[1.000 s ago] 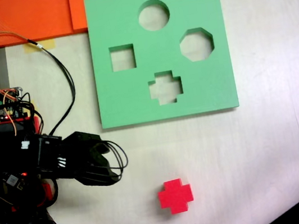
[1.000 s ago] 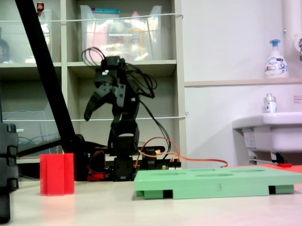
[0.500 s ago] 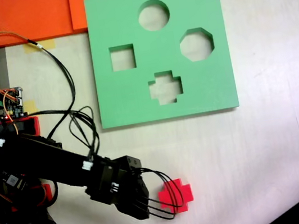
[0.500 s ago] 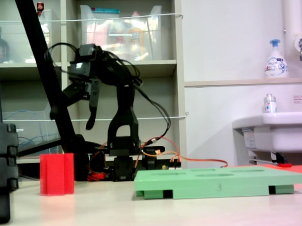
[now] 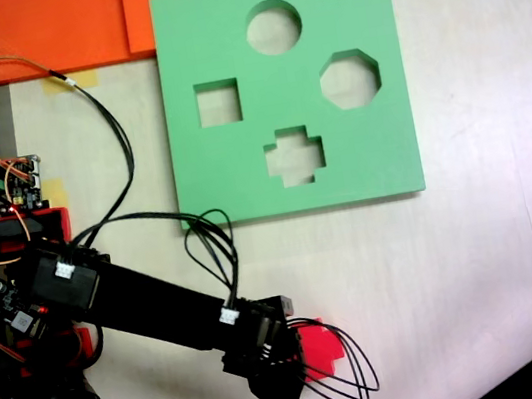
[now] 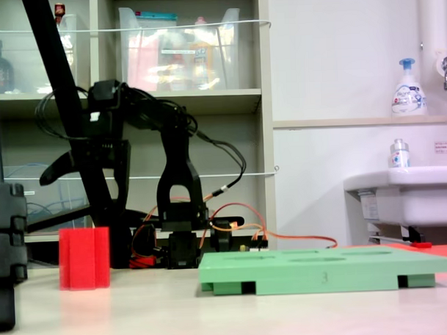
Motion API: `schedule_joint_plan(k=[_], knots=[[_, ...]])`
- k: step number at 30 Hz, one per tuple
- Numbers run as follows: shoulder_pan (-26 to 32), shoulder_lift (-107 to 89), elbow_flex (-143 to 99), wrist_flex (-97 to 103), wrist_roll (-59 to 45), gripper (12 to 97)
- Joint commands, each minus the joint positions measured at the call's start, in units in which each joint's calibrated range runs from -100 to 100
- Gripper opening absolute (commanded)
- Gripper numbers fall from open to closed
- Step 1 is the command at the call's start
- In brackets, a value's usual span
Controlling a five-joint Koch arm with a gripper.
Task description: Put the cross columnar block into the corresponding hole
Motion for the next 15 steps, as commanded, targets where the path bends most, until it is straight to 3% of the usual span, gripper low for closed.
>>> schedule_joint_plan(k=[1, 15], knots=[[0.5, 1.1, 3.7, -4.1, 0.2, 92.1], [2.2, 14.5, 9.3, -4.1, 1.9, 91.9]])
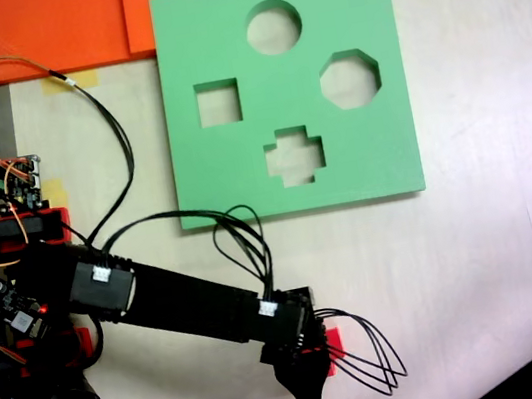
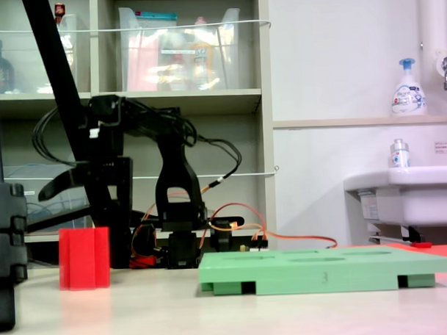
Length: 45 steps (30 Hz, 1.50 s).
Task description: Put the cross columnar block into the corresponding hole
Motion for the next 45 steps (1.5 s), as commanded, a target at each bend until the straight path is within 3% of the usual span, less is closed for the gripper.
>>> schedule_joint_plan(k=[1, 23, 26, 31, 34, 45], knots=[[0.3, 0.4, 3.6, -4.1, -0.1, 91.8], [0.8, 18.2, 3.4, -4.1, -0.1, 90.7], [0.8, 18.0, 3.4, -4.1, -0.1, 69.1], [0.6, 19.3, 3.4, -4.1, 0.0, 55.5], [0.4, 20.5, 3.3, -4.1, 0.0, 41.6], [0.4, 20.4, 3.2, -4.1, 0.3, 39.6]])
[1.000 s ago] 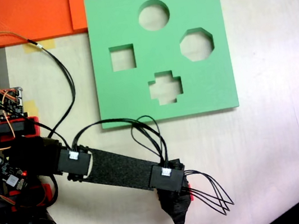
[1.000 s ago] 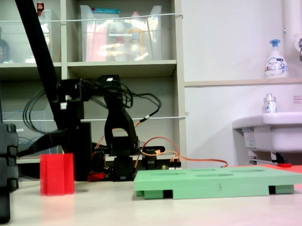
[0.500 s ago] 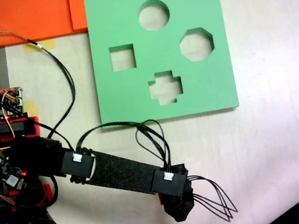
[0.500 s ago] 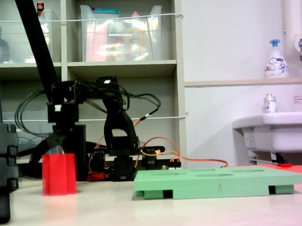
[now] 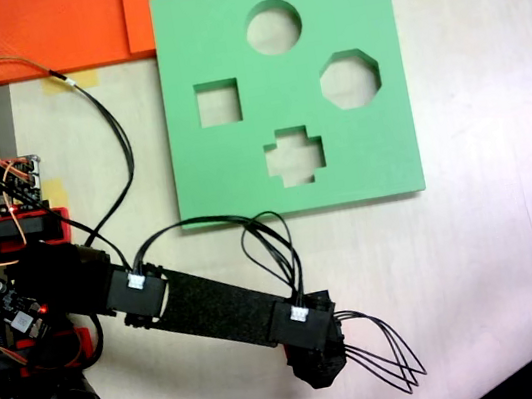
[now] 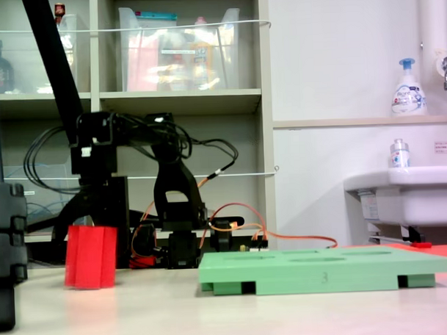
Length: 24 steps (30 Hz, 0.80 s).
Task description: Put the cross columnar block into the corresponding hole
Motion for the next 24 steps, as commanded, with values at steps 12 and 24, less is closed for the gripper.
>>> schedule_joint_plan(k=[12, 24], knots=[[1.1, -17.6, -4.7, -2.2, 2.2, 39.5], [7.9, -43.9, -11.1, -2.2, 9.8, 39.3]])
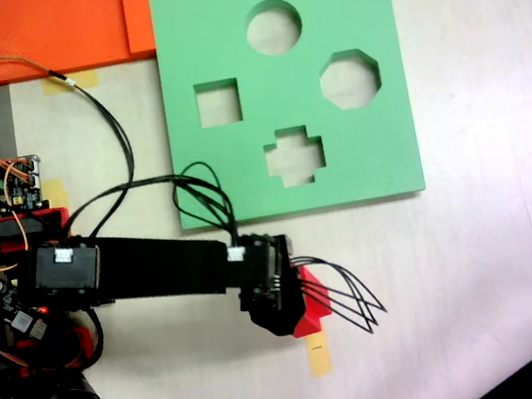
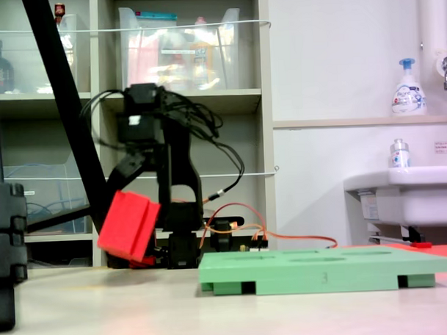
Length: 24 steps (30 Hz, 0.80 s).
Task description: Put the cross columnar block into the corresponding hole
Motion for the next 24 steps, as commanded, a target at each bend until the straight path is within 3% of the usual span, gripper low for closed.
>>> schedule_joint_plan(k=[1, 14, 24], knots=[[1.7, -7.2, 1.6, -2.3, 2.0, 39.3], [14.4, -6.5, 8.2, -2.3, 14.8, 39.3], [17.8, 8.1, 19.1, -2.3, 16.4, 39.7]])
